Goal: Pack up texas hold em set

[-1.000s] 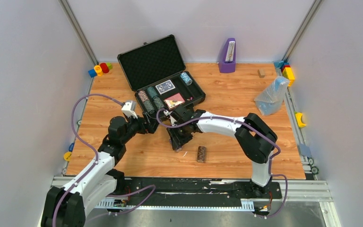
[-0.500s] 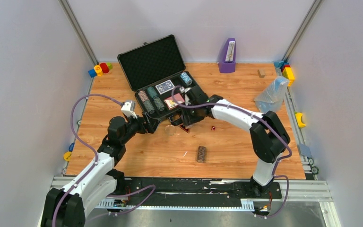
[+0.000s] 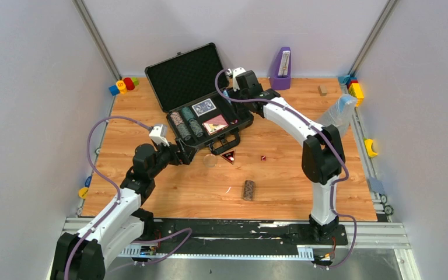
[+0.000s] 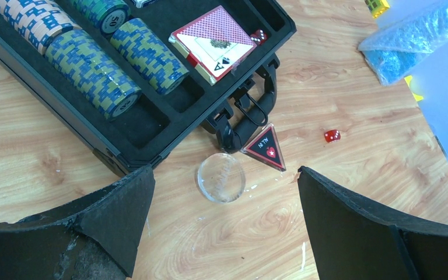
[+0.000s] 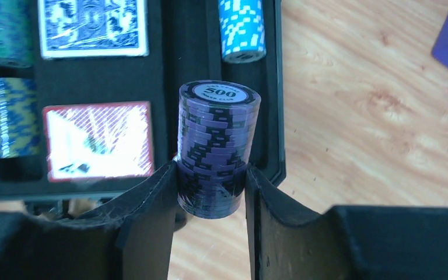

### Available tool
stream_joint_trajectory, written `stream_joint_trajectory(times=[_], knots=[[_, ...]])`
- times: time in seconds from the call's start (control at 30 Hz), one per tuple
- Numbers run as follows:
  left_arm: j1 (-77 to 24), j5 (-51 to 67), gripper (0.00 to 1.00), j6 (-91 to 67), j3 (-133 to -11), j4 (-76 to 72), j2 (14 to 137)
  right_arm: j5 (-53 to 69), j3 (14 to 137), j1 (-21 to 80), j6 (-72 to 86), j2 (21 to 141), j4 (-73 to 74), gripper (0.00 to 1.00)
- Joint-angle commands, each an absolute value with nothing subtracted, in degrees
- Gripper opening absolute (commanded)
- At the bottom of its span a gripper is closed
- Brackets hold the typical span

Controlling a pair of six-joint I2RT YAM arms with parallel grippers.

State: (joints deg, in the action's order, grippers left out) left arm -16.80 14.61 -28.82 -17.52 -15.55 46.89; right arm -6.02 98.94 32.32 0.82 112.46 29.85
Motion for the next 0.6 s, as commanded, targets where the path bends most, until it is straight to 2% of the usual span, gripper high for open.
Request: stream_joint_trajectory(times=[0.0,0.33,0.4,0.43,0.5,0.53,0.57], knots=[[-16.96,13.78,1.0,-27.96,-17.89,-16.26,45.52,-7.47,105.59,30.85,-7.26,117.3,24.81,0.0],[-16.93,13.15,1.0,-28.12,-18.07,-16.06,46.04,-10.17,108.82,30.33,-11.53,124.34,23.06,0.0],[-16.96,13.04,1.0,-28.17,-18.18,-15.96,46.32,-10.17,109.5,30.33,-11.77,125.49,22.97,0.03],[-16.94,12.91,1.0,-28.18,-18.14,-15.92,46.45,-10.34,109.92,30.34,-11.71,126.03,22.82,0.08],[-16.89,12.72,1.0,-28.25,-18.19,-15.95,46.57,-10.08,110.87,30.15,-11.29,126.85,22.7,0.3],[-16.88,12.6,1.0,-28.32,-18.19,-15.93,46.62,-9.83,111.18,30.1,-10.88,126.9,22.71,0.45],[-16.9,12.2,1.0,-28.46,-18.19,-15.87,46.72,-9.31,111.29,30.04,-10.32,126.71,22.69,0.56]])
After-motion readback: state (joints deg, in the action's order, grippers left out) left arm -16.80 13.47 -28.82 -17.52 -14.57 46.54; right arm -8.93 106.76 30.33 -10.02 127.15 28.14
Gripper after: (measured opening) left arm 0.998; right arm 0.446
